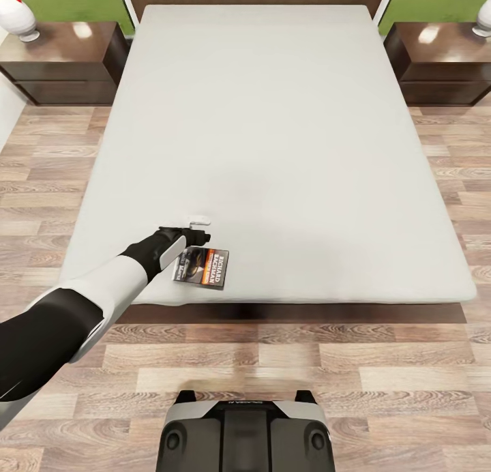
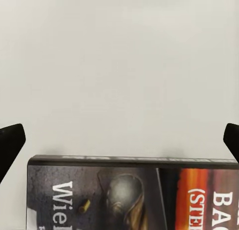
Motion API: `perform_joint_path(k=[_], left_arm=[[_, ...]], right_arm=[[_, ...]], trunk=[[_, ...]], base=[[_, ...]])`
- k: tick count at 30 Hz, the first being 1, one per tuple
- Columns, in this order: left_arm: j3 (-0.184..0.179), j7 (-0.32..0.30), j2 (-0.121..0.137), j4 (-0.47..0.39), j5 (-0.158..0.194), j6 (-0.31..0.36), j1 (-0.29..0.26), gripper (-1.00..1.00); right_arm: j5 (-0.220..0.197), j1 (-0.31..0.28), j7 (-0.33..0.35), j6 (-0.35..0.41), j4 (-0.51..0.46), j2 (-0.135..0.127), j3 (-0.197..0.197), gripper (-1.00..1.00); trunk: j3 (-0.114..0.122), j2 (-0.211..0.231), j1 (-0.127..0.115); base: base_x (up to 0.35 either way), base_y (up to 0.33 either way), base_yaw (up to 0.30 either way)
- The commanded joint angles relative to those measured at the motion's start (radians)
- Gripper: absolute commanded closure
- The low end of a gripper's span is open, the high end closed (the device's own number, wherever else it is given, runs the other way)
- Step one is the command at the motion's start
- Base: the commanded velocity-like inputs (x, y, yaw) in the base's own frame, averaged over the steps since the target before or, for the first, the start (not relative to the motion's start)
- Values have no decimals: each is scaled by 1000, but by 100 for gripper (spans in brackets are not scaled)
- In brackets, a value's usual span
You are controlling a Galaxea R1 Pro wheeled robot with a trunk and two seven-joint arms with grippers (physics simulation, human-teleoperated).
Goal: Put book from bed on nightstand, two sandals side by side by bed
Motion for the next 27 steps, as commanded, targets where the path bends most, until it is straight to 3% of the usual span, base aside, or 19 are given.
perform_joint_path(k=[1, 7, 22, 27], left_arm=[[-8, 7, 1, -2, 11, 4, 0, -100], [-8, 8, 1, -2, 11, 4, 0, -100], [-8, 7, 1, -2, 11, 4, -1, -100], [-8, 6, 1, -2, 11, 4, -1, -100]], right_arm=[[10, -1, -4, 1, 2, -1, -8, -100], [10, -1, -4, 1, 2, -1, -8, -100], [10, -1, -4, 1, 2, -1, -8, -100], [10, -1, -4, 1, 2, -2, -8, -100]], trunk=[[0, -1, 0], [-19, -43, 23], [-19, -43, 23], [-35, -78, 42]], base=[[0, 0, 0], [0, 0, 0], [0, 0, 0], [0, 0, 0]])
